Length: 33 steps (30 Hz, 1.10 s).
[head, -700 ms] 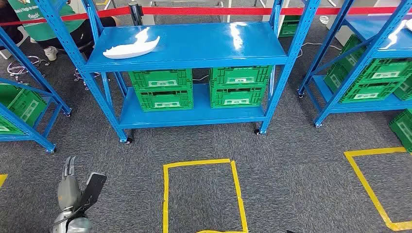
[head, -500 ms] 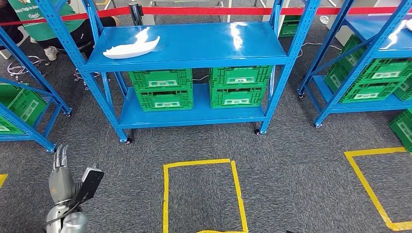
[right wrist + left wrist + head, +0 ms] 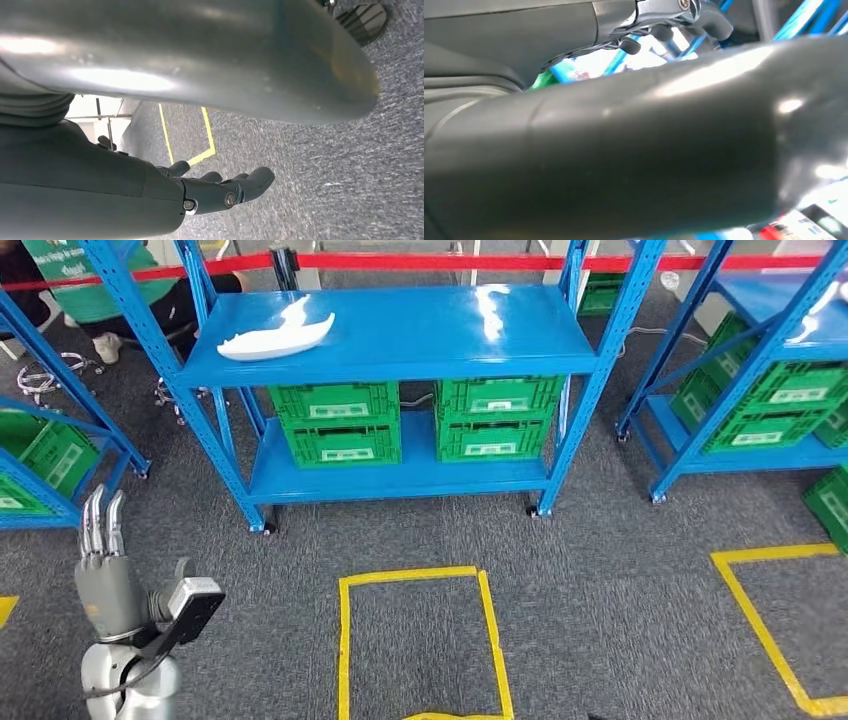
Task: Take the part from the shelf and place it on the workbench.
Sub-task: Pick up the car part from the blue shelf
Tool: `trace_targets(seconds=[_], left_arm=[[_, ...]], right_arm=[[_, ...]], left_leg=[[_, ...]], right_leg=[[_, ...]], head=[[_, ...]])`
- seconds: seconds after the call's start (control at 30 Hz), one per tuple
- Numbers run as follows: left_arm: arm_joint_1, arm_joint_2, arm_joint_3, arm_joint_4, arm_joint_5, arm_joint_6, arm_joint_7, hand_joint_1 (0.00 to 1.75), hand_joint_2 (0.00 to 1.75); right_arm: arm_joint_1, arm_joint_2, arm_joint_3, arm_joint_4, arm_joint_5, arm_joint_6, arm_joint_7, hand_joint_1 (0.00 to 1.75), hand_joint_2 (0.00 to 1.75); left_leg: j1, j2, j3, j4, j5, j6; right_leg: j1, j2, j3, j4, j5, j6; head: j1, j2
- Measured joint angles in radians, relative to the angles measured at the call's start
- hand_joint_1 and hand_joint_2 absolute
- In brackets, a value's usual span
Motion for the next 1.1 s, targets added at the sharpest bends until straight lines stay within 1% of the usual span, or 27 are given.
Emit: trace_targets(seconds=[0.03,0.07,0.13,0.17,0.2,0.23,0.3,0.33,0.37,0.43,0.47,0.5,0.53,0.57,0.6,0.63,0.67,0.7,0.73,0.77,0.87,0.9,0.97,1.0,1.03,1.07,1.1], left_arm=[[0.005,-0.007,-0.012,-0.028,0.000,0.003,-0.005,0.00,0.00],[0.009,-0.014,-0.022,-0.054,0.000,0.005,-0.009,0.00,0.00],[0.017,-0.025,-0.040,-0.093,-0.001,0.009,-0.016,0.00,0.00],[0.023,-0.029,-0.047,-0.106,0.000,0.011,-0.018,0.00,0.00],[0.030,-0.032,-0.052,-0.117,0.000,0.012,-0.019,0.00,0.00],[0.035,-0.035,-0.057,-0.125,0.002,0.012,-0.019,0.00,0.00],[0.040,-0.038,-0.067,-0.135,0.004,0.013,-0.019,0.00,0.00],[0.042,-0.039,-0.071,-0.139,0.003,0.013,-0.019,0.00,0.00],[0.044,-0.040,-0.074,-0.144,0.000,0.013,-0.019,0.00,0.00],[0.050,-0.043,-0.080,-0.154,-0.009,0.014,-0.020,0.00,0.00],[0.052,-0.044,-0.083,-0.159,-0.013,0.014,-0.020,0.00,0.00],[0.053,-0.045,-0.085,-0.163,-0.014,0.014,-0.020,0.00,0.00],[0.052,-0.046,-0.087,-0.165,-0.013,0.014,-0.020,0.00,0.00],[0.053,-0.046,-0.088,-0.167,-0.012,0.014,-0.020,0.00,0.00],[0.054,-0.046,-0.088,-0.167,-0.010,0.014,-0.020,0.00,0.00],[0.056,-0.046,-0.088,-0.167,-0.008,0.014,-0.020,0.00,0.00],[0.058,-0.045,-0.088,-0.167,-0.008,0.014,-0.020,0.00,0.00],[0.060,-0.045,-0.088,-0.167,-0.007,0.014,-0.020,0.00,0.00],[0.061,-0.045,-0.088,-0.167,-0.007,0.014,-0.020,0.00,0.00],[0.061,-0.045,-0.088,-0.167,-0.007,0.014,-0.020,0.00,0.00],[0.066,-0.045,-0.088,-0.172,-0.005,0.014,-0.020,0.00,0.00],[0.069,-0.045,-0.088,-0.177,-0.003,0.014,-0.020,0.00,0.00],[0.073,-0.046,-0.089,-0.184,0.000,0.014,-0.020,0.00,0.00],[0.074,-0.046,-0.090,-0.187,0.001,0.014,-0.020,0.00,0.00],[0.076,-0.047,-0.091,-0.188,0.002,0.014,-0.020,0.00,0.00],[0.077,-0.048,-0.093,-0.189,0.004,0.014,-0.020,0.00,0.00],[0.079,-0.048,-0.094,-0.189,0.007,0.014,-0.019,0.00,0.00]], right_arm=[[-0.002,0.000,-0.001,0.000,0.004,-0.003,0.002,0.00,0.00],[-0.003,-0.001,-0.002,0.000,0.006,-0.005,0.003,0.00,0.00],[-0.003,-0.001,-0.006,0.000,0.010,-0.010,0.004,0.00,0.00],[-0.002,-0.001,-0.008,0.001,0.011,-0.012,0.004,0.00,0.00],[0.000,-0.001,-0.009,0.001,0.011,-0.013,0.004,0.00,0.00],[0.001,-0.001,-0.010,0.002,0.012,-0.014,0.004,0.00,0.00],[0.004,0.000,-0.012,0.004,0.012,-0.016,0.004,0.00,0.00],[0.005,0.000,-0.014,0.007,0.012,-0.017,0.003,0.00,0.00],[0.006,0.001,-0.015,0.009,0.013,-0.018,0.001,0.00,0.00],[0.008,0.003,-0.016,0.012,0.016,-0.023,0.001,0.00,0.00],[0.008,0.003,-0.016,0.013,0.017,-0.024,0.004,0.00,0.00],[0.008,0.002,-0.016,0.013,0.017,-0.025,0.011,0.00,0.00],[0.007,0.002,-0.016,0.013,0.017,-0.026,0.018,0.00,0.00],[0.006,0.002,-0.016,0.013,0.017,-0.026,0.022,0.00,0.00],[0.006,0.001,-0.016,0.013,0.018,-0.026,0.023,0.00,0.00],[0.005,0.001,-0.016,0.013,0.018,-0.026,0.022,0.00,0.00],[0.005,0.001,-0.016,0.013,0.018,-0.026,0.022,0.00,0.00],[0.006,0.001,-0.017,0.013,0.018,-0.026,0.022,0.00,0.00],[0.006,0.001,-0.017,0.013,0.018,-0.026,0.022,0.00,0.00],[0.006,0.001,-0.017,0.013,0.018,-0.026,0.022,0.00,0.00],[0.005,0.003,-0.017,0.014,0.019,-0.026,0.019,0.00,0.00],[0.003,0.004,-0.017,0.014,0.020,-0.026,0.017,0.00,0.00],[0.001,0.005,-0.017,0.015,0.021,-0.026,0.016,0.00,0.00],[0.001,0.004,-0.017,0.015,0.022,-0.026,0.018,0.00,0.00],[0.000,0.004,-0.017,0.015,0.022,-0.026,0.019,0.00,0.00],[-0.002,0.003,-0.017,0.015,0.023,-0.027,0.018,0.00,0.00],[-0.003,0.002,-0.017,0.015,0.023,-0.027,0.015,0.00,0.00]], left_leg=[[0.001,0.000,0.011,-0.005,-0.004,0.006],[0.002,0.002,0.016,-0.009,-0.005,0.008],[0.002,0.002,0.023,-0.009,-0.010,0.008],[0.003,0.001,0.027,-0.008,-0.014,0.006],[0.004,0.000,0.034,-0.008,-0.019,0.002],[0.006,-0.001,0.042,-0.007,-0.024,-0.003],[0.011,-0.002,0.059,-0.007,-0.040,-0.017],[0.012,-0.003,0.065,-0.006,-0.047,-0.025],[0.012,-0.003,0.067,-0.005,-0.054,-0.034],[0.012,-0.004,0.074,0.000,-0.059,-0.050],[0.013,-0.003,0.066,0.018,-0.052,-0.057],[0.014,-0.002,0.046,0.057,-0.033,-0.063],[0.015,0.000,0.009,0.114,-0.012,-0.068],[0.016,0.003,-0.041,0.183,0.001,-0.072],[0.016,0.004,-0.093,0.245,-0.005,-0.075],[0.016,0.004,-0.140,0.290,-0.032,-0.076],[0.015,0.004,-0.178,0.313,-0.067,-0.075],[0.015,0.004,-0.205,0.312,-0.097,-0.073],[0.013,0.004,-0.217,0.286,-0.105,-0.068],[0.010,0.004,-0.220,0.240,-0.086,-0.060],[-0.008,0.000,-0.197,0.065,0.087,-0.030],[-0.012,-0.003,-0.187,0.033,0.124,-0.024],[-0.012,-0.010,-0.161,0.014,0.132,-0.019],[-0.010,-0.011,-0.143,0.007,0.131,-0.016],[-0.007,-0.011,-0.124,0.002,0.126,-0.011],[-0.006,-0.010,-0.105,0.000,0.118,-0.007],[-0.005,-0.009,-0.091,-0.002,0.105,-0.003]], right_leg=[[0.000,0.000,-0.020,0.035,-0.011,0.001],[0.000,0.001,-0.053,0.084,-0.030,0.002],[-0.001,0.001,-0.137,0.197,-0.071,0.006],[-0.002,0.001,-0.172,0.233,-0.075,0.009],[-0.004,0.001,-0.193,0.237,-0.057,0.011],[-0.007,0.001,-0.195,0.206,-0.020,0.014],[-0.014,0.000,-0.167,0.089,0.071,0.019],[-0.014,-0.002,-0.154,0.039,0.088,0.018],[-0.011,-0.003,-0.145,0.014,0.093,0.011],[-0.003,-0.005,-0.137,0.006,0.071,-0.012],[-0.003,-0.004,-0.129,0.006,0.070,-0.024],[-0.003,-0.004,-0.118,0.003,0.063,-0.032],[-0.003,-0.004,-0.105,-0.002,0.058,-0.040],[-0.004,-0.004,-0.089,-0.009,0.050,-0.046],[-0.003,-0.004,-0.073,-0.013,0.040,-0.050],[-0.003,-0.003,-0.056,-0.017,0.030,-0.053],[-0.001,-0.001,-0.039,-0.019,0.018,-0.055],[0.000,0.001,-0.022,-0.021,0.005,-0.056],[0.002,0.003,-0.004,-0.021,-0.008,-0.056],[0.004,0.004,0.014,-0.022,-0.021,-0.055],[0.010,0.008,0.056,-0.030,-0.062,-0.050],[0.012,0.009,0.071,-0.034,-0.071,-0.046],[0.016,0.012,0.090,-0.019,-0.062,-0.034],[0.017,0.011,0.085,0.013,-0.044,-0.030],[0.017,0.010,0.061,0.063,-0.025,-0.024],[0.016,0.009,0.024,0.121,-0.018,-0.020],[0.014,0.007,-0.022,0.178,-0.027,-0.017]], head=[[0.001,0.000],[0.002,0.000],[0.003,0.000],[0.003,0.000],[0.004,0.000],[0.004,0.000],[0.004,0.000],[0.004,0.000],[0.005,0.000],[0.004,0.000],[0.003,0.000],[0.001,0.000],[0.000,0.000],[-0.001,0.000],[-0.001,0.000],[-0.002,0.000],[-0.002,0.000],[-0.002,0.000],[-0.002,0.000],[-0.002,0.000],[-0.001,0.000],[-0.001,0.000],[0.000,0.000],[0.001,0.000],[0.002,0.000],[0.003,0.000],[0.004,0.000]])
